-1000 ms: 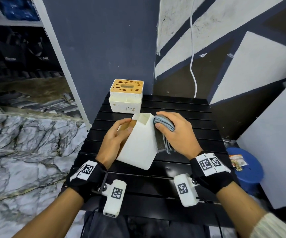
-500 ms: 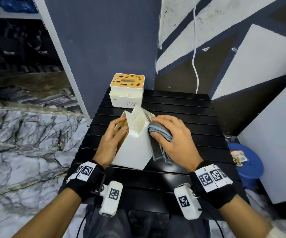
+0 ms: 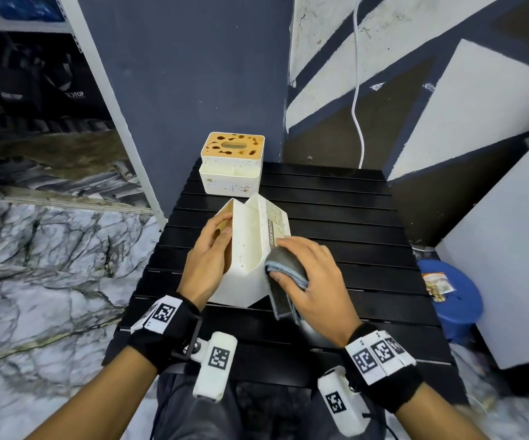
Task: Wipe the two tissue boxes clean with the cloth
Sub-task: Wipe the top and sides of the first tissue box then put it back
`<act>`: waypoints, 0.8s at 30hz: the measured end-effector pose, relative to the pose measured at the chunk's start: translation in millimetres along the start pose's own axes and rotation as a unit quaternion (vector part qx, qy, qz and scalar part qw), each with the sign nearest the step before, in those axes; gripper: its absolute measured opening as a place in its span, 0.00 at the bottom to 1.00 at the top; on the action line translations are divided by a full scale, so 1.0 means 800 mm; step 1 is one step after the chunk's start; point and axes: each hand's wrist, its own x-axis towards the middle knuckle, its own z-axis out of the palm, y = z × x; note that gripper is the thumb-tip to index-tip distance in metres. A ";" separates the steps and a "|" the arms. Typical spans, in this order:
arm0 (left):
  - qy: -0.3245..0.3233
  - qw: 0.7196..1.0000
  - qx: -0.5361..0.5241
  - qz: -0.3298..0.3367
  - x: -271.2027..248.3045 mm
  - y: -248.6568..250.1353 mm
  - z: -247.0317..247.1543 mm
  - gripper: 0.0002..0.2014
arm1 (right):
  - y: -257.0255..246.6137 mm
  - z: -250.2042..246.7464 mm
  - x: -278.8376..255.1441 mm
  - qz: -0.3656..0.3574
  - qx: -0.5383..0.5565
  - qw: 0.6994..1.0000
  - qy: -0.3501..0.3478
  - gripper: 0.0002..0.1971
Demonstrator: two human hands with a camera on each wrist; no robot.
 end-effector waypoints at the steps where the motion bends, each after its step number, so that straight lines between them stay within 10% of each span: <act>1: 0.006 1.000 0.000 0.001 0.000 -0.002 0.000 0.12 | -0.001 0.003 -0.004 0.006 0.011 1.000 0.003 0.20; 24: -0.012 0.999 0.019 0.035 0.005 -0.001 0.003 0.12 | -0.005 0.029 0.025 0.000 -0.007 0.999 0.040 0.20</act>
